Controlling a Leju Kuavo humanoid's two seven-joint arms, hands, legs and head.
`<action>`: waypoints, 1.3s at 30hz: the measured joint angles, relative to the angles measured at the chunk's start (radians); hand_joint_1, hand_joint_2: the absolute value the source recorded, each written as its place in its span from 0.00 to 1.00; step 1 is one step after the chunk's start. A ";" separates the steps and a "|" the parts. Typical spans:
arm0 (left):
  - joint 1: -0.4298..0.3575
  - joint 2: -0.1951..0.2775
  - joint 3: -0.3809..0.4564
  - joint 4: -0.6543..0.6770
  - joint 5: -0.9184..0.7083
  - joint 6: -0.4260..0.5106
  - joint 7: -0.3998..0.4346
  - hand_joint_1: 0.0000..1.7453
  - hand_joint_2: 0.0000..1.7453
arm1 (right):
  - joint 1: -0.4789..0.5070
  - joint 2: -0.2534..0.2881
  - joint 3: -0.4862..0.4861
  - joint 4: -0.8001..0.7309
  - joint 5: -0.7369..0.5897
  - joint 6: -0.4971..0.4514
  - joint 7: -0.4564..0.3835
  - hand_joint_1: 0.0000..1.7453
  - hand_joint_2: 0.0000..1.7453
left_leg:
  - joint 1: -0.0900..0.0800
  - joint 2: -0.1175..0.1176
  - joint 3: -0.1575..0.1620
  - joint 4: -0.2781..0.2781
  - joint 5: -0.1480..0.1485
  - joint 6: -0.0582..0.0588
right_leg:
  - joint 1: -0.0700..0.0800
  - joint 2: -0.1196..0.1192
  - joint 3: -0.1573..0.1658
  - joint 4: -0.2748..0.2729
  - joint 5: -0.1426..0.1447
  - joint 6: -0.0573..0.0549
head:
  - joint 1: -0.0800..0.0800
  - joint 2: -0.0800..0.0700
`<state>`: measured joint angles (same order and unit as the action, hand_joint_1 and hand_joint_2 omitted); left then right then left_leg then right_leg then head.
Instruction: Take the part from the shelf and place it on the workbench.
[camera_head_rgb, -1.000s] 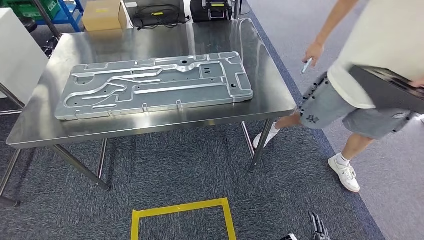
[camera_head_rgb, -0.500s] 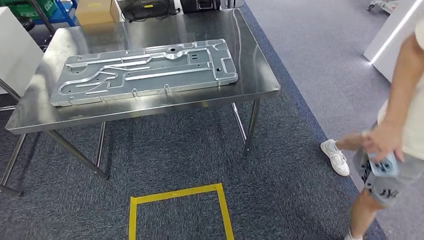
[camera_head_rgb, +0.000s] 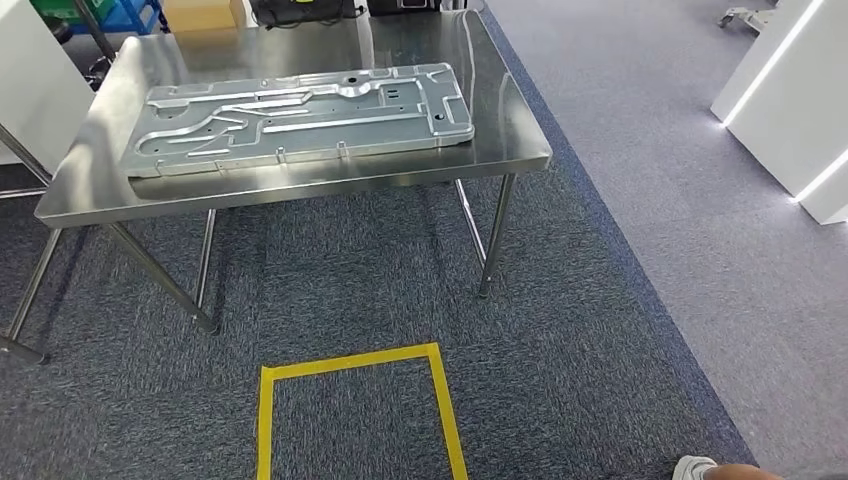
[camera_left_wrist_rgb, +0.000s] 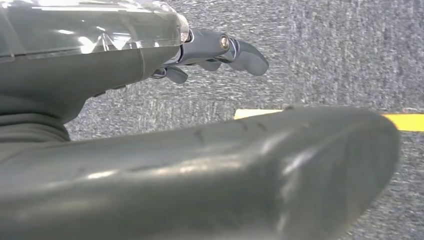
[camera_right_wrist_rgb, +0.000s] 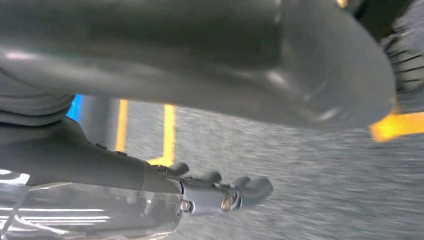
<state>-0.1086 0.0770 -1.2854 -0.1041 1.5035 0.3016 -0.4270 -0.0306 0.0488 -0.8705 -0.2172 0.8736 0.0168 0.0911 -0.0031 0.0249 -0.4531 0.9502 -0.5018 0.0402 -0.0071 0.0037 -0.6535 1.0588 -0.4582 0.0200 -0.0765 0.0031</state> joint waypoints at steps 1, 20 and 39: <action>-0.001 0.000 0.000 0.000 0.000 -0.001 -0.002 0.00 0.00 | -0.001 0.000 -0.003 0.000 0.004 -0.001 0.005 0.00 0.00 | 0.001 0.003 -0.017 0.000 0.014 0.004 | -0.003 0.000 -0.016 0.057 -0.060 0.003 | 0.000 0.000; 0.004 -0.010 -0.019 0.000 0.001 0.014 -0.004 0.00 0.00 | -0.009 -0.018 -0.018 0.002 0.044 0.029 0.021 0.00 0.00 | 0.011 -0.014 -0.219 0.349 -0.094 -0.056 | 0.001 -0.011 0.103 -0.086 0.008 -0.046 | 0.000 0.000; -0.004 0.007 -0.023 0.000 0.003 0.042 -0.016 0.00 0.00 | -0.026 0.006 -0.020 0.007 0.053 0.040 0.000 0.00 0.00 | -0.011 -0.005 -0.135 0.038 0.080 -0.003 | 0.001 -0.004 0.134 0.050 -0.058 -0.012 | 0.000 0.000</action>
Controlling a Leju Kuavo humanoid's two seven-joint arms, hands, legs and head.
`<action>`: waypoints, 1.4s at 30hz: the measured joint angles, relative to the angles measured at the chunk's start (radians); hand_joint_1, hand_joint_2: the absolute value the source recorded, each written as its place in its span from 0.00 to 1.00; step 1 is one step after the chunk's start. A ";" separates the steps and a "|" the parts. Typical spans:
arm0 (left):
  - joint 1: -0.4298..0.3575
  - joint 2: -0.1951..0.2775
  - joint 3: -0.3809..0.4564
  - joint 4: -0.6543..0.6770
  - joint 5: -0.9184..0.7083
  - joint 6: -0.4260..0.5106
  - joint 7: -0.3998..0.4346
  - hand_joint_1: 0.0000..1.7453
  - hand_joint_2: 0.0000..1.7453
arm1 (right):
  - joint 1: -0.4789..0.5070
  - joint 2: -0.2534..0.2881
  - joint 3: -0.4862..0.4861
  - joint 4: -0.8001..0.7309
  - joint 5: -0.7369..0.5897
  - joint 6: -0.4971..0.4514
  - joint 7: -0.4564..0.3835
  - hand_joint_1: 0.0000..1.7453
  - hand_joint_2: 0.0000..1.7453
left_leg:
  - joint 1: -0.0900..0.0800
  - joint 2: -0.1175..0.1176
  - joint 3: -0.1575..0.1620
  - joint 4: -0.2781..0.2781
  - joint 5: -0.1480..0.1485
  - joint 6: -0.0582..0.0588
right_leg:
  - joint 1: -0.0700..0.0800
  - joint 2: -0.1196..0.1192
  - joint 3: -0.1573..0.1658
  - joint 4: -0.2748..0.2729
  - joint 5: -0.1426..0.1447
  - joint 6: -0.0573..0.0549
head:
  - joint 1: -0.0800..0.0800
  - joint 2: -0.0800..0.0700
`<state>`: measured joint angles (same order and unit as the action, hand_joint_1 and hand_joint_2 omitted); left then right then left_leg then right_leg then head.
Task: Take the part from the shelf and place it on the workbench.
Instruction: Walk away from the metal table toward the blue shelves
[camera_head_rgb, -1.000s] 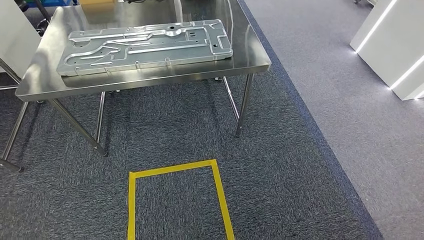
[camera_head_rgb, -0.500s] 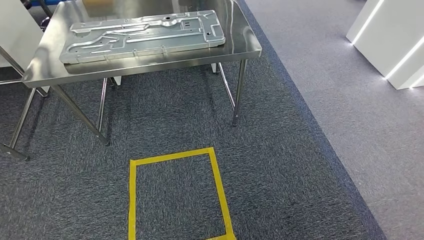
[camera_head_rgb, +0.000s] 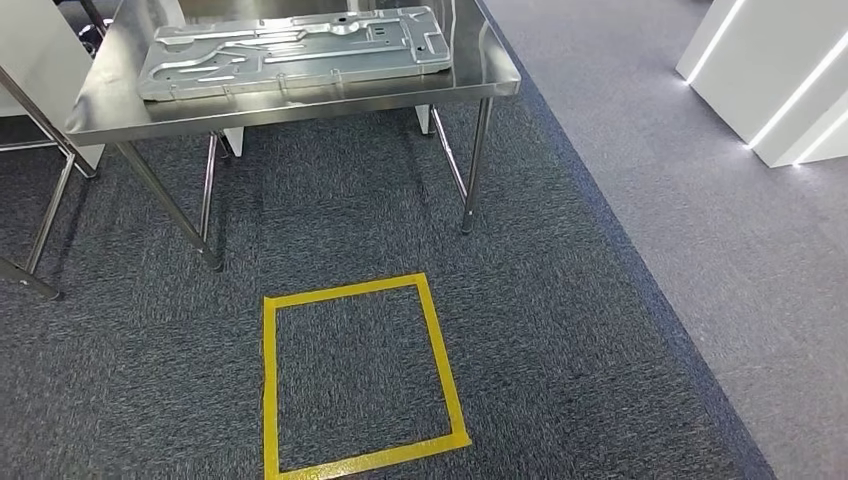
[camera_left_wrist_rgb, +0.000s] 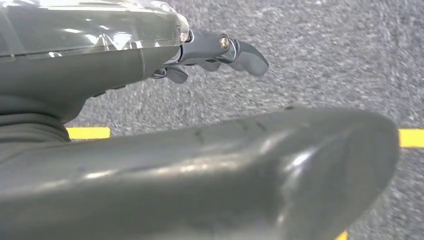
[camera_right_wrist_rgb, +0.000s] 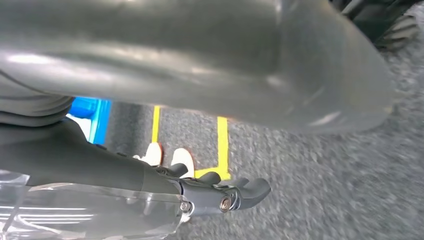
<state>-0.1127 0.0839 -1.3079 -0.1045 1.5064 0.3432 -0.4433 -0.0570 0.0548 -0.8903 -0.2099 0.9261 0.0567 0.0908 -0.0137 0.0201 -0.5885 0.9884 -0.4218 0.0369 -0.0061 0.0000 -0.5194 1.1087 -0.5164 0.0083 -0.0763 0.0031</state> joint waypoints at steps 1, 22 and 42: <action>0.000 0.004 -0.001 0.000 0.000 0.002 -0.003 0.00 0.00 | -0.003 0.005 0.000 0.001 -0.001 0.000 0.004 0.00 0.00 | -0.001 0.001 -0.009 0.004 0.008 -0.004 | 0.004 -0.001 0.049 -0.071 -0.009 -0.006 | 0.000 0.000; 0.003 0.055 -0.028 0.001 -0.002 0.004 -0.026 0.00 0.00 | -0.002 0.063 -0.032 0.010 -0.025 0.000 -0.008 0.00 0.00 | 0.029 -0.018 0.125 -0.025 -0.094 -0.025 | -0.005 -0.003 -0.111 -0.070 0.075 0.014 | 0.000 0.000; 0.002 0.052 -0.031 0.000 0.001 -0.006 -0.003 0.00 0.00 | -0.003 0.055 -0.035 0.010 -0.012 0.003 -0.024 0.00 0.00 | 0.024 -0.012 -0.048 0.281 -0.200 -0.063 | 0.001 -0.009 -0.005 -0.140 0.049 -0.042 | 0.000 0.000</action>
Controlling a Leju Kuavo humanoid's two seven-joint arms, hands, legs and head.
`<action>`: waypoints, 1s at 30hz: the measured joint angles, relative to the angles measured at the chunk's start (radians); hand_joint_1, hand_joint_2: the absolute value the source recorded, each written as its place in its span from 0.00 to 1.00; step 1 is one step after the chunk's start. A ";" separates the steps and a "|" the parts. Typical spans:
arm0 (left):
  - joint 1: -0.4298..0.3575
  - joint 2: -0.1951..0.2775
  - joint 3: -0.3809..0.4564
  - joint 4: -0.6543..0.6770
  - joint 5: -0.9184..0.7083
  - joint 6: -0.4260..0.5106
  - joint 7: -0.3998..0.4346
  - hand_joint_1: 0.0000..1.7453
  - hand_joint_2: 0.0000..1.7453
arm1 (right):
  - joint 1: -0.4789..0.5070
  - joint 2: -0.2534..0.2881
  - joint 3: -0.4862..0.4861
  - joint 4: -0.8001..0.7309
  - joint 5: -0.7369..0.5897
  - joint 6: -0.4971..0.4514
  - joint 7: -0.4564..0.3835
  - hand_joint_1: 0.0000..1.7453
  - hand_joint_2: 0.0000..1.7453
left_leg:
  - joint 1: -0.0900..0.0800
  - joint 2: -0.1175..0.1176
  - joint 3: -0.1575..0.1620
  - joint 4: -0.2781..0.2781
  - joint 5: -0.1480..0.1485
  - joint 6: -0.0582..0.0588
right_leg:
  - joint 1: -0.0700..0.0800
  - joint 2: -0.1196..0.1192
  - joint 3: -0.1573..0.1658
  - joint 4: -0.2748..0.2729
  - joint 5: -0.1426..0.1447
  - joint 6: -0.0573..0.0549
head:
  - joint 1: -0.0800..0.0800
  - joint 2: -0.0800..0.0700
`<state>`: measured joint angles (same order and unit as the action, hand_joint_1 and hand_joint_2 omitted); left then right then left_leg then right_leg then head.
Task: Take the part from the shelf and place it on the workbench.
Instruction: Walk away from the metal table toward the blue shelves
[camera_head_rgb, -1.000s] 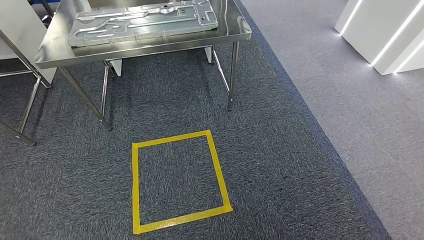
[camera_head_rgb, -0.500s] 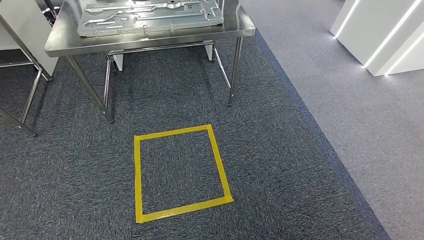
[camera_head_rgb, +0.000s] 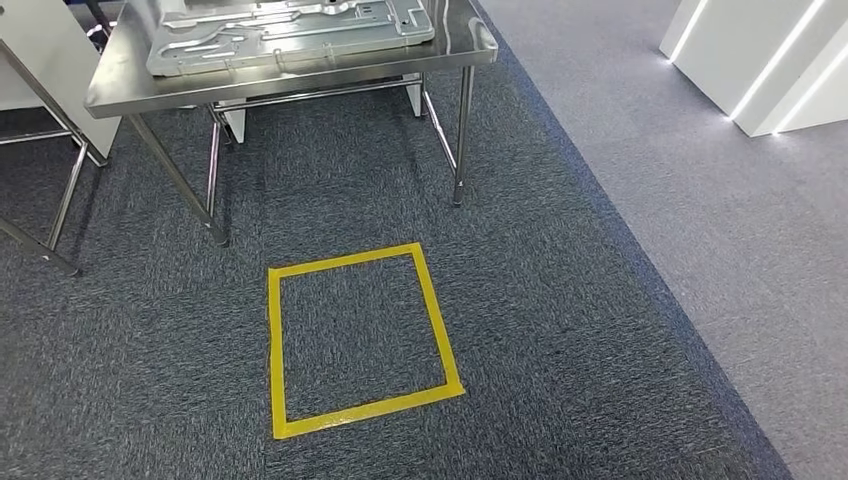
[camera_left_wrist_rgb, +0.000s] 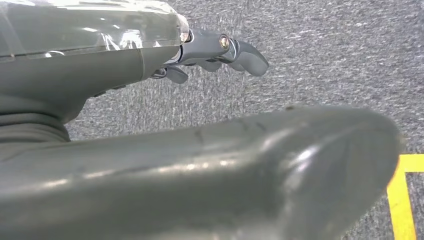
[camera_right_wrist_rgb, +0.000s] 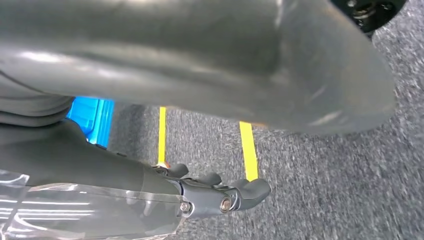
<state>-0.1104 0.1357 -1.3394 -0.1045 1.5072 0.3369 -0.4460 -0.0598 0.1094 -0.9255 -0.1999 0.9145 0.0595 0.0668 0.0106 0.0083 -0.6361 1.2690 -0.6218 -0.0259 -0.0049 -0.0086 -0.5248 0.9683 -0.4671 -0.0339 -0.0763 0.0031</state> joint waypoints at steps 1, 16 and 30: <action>0.000 0.000 0.000 0.000 0.000 0.000 0.000 0.00 0.00 | 0.000 0.000 0.000 0.000 0.001 0.001 0.000 0.00 0.00 | 0.003 0.000 0.012 -0.014 0.019 -0.003 | -0.001 0.000 -0.004 0.004 0.000 0.001 | 0.000 0.000; -0.001 -0.001 0.000 0.000 0.000 -0.001 -0.022 0.00 0.00 | 0.003 -0.008 0.000 0.000 0.006 0.005 0.000 0.00 0.00 | 0.004 0.002 0.113 -0.286 0.148 0.049 | -0.005 0.007 -0.141 0.311 -0.136 0.056 | 0.000 0.000; -0.006 -0.006 -0.005 0.000 0.000 0.001 -0.055 0.00 0.00 | 0.002 -0.012 -0.006 0.000 0.010 -0.004 0.010 0.00 0.00 | 0.002 0.000 -0.021 0.011 -0.008 -0.002 | -0.001 0.004 -0.040 0.028 0.008 0.000 | 0.000 0.000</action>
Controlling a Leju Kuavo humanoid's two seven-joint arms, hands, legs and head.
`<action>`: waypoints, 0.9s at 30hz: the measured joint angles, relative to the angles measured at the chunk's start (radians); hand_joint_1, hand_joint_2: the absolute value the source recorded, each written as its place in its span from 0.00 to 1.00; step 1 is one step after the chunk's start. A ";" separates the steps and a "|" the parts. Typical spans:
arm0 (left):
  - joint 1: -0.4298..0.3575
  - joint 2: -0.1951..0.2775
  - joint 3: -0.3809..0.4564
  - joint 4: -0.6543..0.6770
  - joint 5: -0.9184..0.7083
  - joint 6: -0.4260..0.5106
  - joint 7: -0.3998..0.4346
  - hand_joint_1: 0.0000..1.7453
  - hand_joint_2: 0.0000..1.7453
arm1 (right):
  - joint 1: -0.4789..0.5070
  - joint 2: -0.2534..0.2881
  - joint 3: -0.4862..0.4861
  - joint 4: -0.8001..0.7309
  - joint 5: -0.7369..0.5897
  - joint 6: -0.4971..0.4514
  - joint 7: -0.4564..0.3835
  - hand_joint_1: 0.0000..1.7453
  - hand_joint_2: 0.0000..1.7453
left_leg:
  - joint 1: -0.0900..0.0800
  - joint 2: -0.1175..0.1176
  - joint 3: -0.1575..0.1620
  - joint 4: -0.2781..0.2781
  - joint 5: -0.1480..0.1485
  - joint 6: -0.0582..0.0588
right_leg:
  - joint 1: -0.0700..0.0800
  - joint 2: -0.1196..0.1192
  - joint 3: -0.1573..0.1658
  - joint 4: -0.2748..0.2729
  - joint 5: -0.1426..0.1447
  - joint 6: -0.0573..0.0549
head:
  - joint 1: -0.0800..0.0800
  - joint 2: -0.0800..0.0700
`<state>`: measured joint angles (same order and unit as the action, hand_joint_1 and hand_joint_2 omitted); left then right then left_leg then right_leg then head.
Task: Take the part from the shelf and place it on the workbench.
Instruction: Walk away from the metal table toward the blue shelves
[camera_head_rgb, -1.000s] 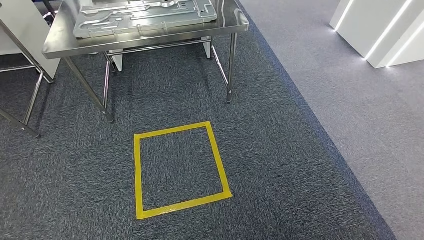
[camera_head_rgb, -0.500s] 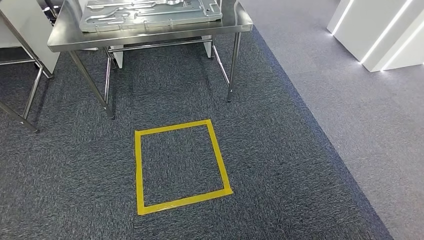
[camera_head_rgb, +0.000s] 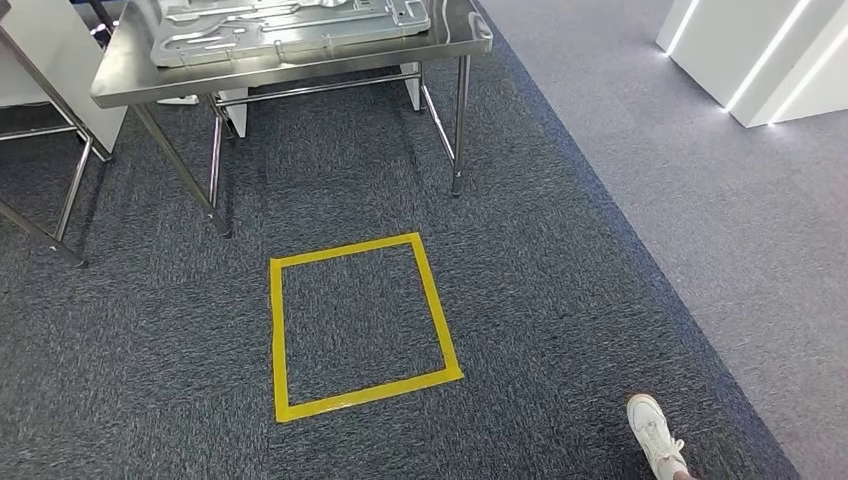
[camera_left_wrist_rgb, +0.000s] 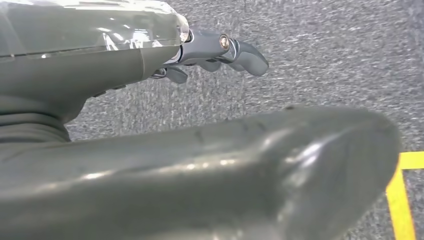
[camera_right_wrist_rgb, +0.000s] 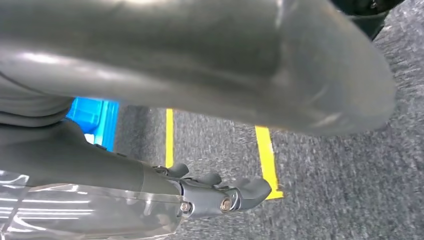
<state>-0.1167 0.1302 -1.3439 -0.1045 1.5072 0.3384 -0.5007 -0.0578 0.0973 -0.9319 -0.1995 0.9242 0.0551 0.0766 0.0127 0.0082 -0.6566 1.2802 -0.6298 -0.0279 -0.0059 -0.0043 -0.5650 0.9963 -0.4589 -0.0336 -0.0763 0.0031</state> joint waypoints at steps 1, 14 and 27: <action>0.000 0.000 0.000 0.000 0.000 0.000 0.001 0.00 0.00 | 0.000 0.000 0.000 0.000 0.003 0.000 0.004 0.00 0.00 | 0.000 0.000 0.004 0.009 0.003 0.001 | 0.002 0.000 -0.004 0.001 0.004 0.000 | 0.000 0.000; -0.006 -0.010 -0.014 0.000 0.000 0.000 0.027 0.00 0.00 | 0.000 -0.006 0.004 0.000 0.050 0.024 0.039 0.00 0.00 | -0.007 -0.006 0.152 -0.305 0.147 0.058 | 0.001 -0.002 -0.099 0.220 -0.118 0.050 | 0.000 0.000; -0.010 -0.022 -0.028 0.000 -0.002 -0.004 0.046 0.00 0.00 | 0.000 -0.011 0.008 0.000 0.059 0.015 0.077 0.00 0.00 | -0.004 -0.070 0.089 -0.229 0.122 0.009 | -0.007 0.033 0.021 0.003 -0.016 0.011 | 0.000 0.000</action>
<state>-0.1268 0.1086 -1.3715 -0.1049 1.5057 0.3346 -0.4544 -0.0576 0.0866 -0.9236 -0.1995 0.9829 0.0702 0.1536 0.0088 -0.0623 -0.5676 1.0510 -0.5083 -0.0186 -0.0126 0.0290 -0.5442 0.9989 -0.4750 -0.0228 -0.0765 0.0031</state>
